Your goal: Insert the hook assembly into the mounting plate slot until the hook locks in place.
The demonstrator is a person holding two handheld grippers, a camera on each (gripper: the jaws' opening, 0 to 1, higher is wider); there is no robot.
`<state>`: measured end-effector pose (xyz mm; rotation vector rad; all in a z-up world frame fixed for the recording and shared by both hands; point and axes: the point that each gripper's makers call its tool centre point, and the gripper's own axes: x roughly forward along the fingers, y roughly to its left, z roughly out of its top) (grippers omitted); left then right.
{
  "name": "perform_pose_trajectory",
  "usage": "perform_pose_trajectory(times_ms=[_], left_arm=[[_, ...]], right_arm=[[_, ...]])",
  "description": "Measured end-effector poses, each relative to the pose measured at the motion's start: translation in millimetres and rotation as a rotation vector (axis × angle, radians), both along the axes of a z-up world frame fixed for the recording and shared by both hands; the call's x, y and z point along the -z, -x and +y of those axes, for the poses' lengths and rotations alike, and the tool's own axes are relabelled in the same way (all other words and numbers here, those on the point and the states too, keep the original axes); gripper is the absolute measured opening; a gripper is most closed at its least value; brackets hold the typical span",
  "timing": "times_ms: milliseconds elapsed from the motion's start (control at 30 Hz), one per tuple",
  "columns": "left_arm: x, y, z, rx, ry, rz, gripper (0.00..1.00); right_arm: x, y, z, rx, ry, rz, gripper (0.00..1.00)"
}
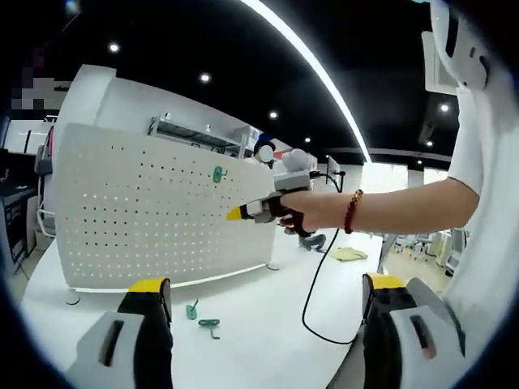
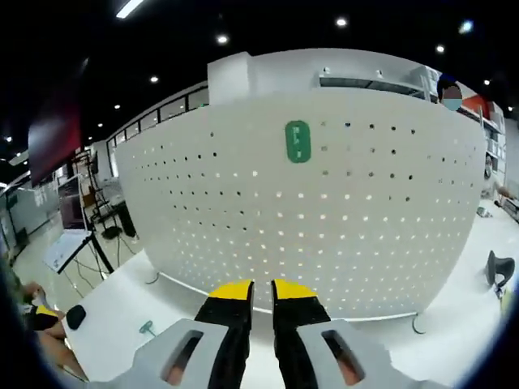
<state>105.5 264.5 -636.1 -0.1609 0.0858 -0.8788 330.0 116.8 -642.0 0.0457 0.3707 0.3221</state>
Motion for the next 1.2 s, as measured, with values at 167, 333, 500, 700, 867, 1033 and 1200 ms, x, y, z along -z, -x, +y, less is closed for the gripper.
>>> perform_pose_trajectory(times_ms=[167, 333, 500, 700, 867, 1033, 1200], left_arm=[[3.6, 0.7, 1.5, -0.003, -0.001, 0.007, 0.99], [6.9, 1.3, 2.7, -0.004, -0.013, 0.009, 0.98], [9.1, -0.9, 6.6, -0.018, -0.009, 0.022, 0.98], [11.8, -2.2, 10.2, -0.029, -0.015, 0.024, 0.98], [16.8, -3.5, 13.5, -0.039, -0.026, 0.038, 0.98], [19.1, -4.6, 15.4, -0.041, -0.036, 0.037, 0.98], [20.1, -7.6, 18.3, -0.045, -0.038, 0.039, 0.98]], right_arm=[[17.8, 3.2, 6.9, -0.018, -0.01, 0.046, 0.09], [37.2, 8.0, 16.7, -0.041, -0.041, 0.103, 0.1], [53.3, 12.1, 25.2, -0.067, -0.072, 0.158, 0.11], [71.6, 16.2, 30.2, -0.058, -0.139, 0.227, 0.11], [85.4, 18.6, 38.6, -0.081, -0.152, 0.277, 0.12], [95.4, 19.7, 46.2, -0.095, -0.166, 0.313, 0.12], [105.7, 20.4, 51.8, -0.107, -0.16, 0.347, 0.12]])
